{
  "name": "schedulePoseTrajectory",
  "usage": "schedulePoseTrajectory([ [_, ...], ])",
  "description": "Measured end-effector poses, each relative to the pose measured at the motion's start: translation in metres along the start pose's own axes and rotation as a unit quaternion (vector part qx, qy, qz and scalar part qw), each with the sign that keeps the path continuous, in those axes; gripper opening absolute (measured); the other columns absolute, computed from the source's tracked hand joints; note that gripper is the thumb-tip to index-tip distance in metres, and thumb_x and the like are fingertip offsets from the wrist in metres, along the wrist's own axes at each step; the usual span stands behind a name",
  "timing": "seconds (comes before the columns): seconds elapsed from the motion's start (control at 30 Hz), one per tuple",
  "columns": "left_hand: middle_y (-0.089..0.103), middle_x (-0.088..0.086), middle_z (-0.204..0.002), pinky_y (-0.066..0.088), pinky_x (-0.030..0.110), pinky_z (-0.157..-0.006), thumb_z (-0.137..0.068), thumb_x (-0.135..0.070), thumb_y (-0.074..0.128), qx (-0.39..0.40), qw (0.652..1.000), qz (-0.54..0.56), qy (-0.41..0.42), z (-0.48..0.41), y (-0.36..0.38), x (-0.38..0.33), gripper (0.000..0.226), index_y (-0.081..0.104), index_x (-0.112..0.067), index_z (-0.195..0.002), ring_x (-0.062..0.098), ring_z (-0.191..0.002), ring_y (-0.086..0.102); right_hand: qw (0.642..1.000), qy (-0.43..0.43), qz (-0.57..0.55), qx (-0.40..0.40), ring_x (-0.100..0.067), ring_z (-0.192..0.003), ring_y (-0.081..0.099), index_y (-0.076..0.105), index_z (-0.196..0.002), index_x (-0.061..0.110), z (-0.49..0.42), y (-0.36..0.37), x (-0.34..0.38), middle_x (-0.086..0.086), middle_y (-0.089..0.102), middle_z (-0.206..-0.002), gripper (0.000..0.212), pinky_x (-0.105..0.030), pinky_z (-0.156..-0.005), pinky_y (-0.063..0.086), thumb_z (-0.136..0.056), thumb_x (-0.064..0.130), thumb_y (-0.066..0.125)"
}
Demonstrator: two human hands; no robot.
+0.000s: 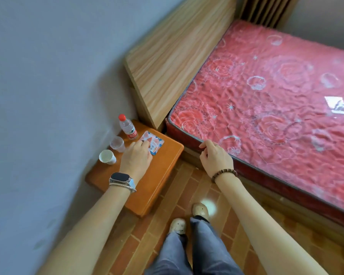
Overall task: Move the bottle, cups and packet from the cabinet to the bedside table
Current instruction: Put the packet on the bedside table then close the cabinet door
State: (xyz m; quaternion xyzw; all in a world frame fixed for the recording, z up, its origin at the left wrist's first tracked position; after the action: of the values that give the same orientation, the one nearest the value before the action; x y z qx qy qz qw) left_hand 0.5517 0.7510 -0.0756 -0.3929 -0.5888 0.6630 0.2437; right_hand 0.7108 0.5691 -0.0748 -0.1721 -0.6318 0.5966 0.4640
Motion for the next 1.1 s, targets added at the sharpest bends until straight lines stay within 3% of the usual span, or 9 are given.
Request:
schedulePoseTrajectory([
  [0.27,0.064,0.013,-0.089,0.050,0.041,-0.074,-0.085,-0.012,0.058,0.033,0.975,0.025,0.218,-0.023,0.015,-0.132,0.016,0.063,-0.006,-0.100,0.031,-0.084,0.060,0.977,0.194,-0.027,-0.081,-0.024,-0.094,0.061,0.057,-0.113,0.021,0.088,-0.054,-0.108,-0.002,0.063,-0.109,0.021,-0.036,-0.074,0.051,-0.095,0.017,0.048],
  [0.53,0.063,0.016,-0.082,0.053,0.044,-0.066,-0.078,-0.002,0.060,0.058,0.891,0.047,0.449,0.031,0.030,-0.285,0.013,0.062,-0.001,-0.091,0.035,-0.075,0.059,0.905,0.383,-0.045,-0.183,-0.023,-0.088,0.062,0.058,-0.110,0.021,0.245,-0.074,-0.191,-0.001,0.062,-0.105,0.020,-0.029,-0.064,0.045,-0.093,0.017,0.049],
  [0.73,0.065,0.017,-0.082,0.052,0.046,-0.069,-0.078,0.001,0.059,0.096,0.832,0.078,0.541,0.131,0.042,-0.344,0.013,0.063,0.000,-0.090,0.037,-0.077,0.060,0.848,0.478,-0.037,-0.224,-0.022,-0.084,0.063,0.060,-0.107,0.021,0.378,-0.060,-0.205,0.000,0.063,-0.101,0.016,-0.034,-0.068,0.054,-0.094,0.019,0.050],
  [1.1,0.060,0.013,-0.081,0.044,0.041,-0.065,-0.082,-0.006,0.055,0.134,0.721,0.058,0.677,0.318,0.046,-0.382,0.010,0.059,-0.004,-0.091,0.035,-0.079,0.055,0.748,0.603,-0.058,-0.271,-0.018,-0.087,0.061,0.060,-0.103,0.023,0.588,-0.022,-0.170,0.001,0.062,-0.103,0.013,-0.027,-0.067,0.047,-0.095,0.020,0.051],
])
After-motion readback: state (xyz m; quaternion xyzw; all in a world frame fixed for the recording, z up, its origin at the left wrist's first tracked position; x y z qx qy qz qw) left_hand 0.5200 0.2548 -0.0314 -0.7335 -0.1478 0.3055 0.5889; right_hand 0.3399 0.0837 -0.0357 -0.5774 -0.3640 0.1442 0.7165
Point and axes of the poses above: each hand's wrist, its own z-axis away from the middle knuckle, its own y-axis out of the palm, x = y × z, the point moved 2 cm from there along -z, towards the middle knuckle
